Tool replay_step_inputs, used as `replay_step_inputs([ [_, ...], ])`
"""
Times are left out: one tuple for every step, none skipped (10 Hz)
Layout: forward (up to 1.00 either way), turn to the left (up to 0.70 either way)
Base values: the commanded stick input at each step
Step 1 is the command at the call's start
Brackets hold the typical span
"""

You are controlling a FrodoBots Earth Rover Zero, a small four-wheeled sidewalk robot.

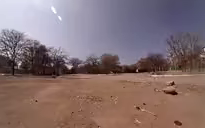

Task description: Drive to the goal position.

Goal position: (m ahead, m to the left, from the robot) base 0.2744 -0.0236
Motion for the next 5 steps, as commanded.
replay_step_inputs([
  [1.00,0.00],
  [1.00,0.00],
  [1.00,0.00],
  [1.00,0.00],
  [1.00,0.00],
])
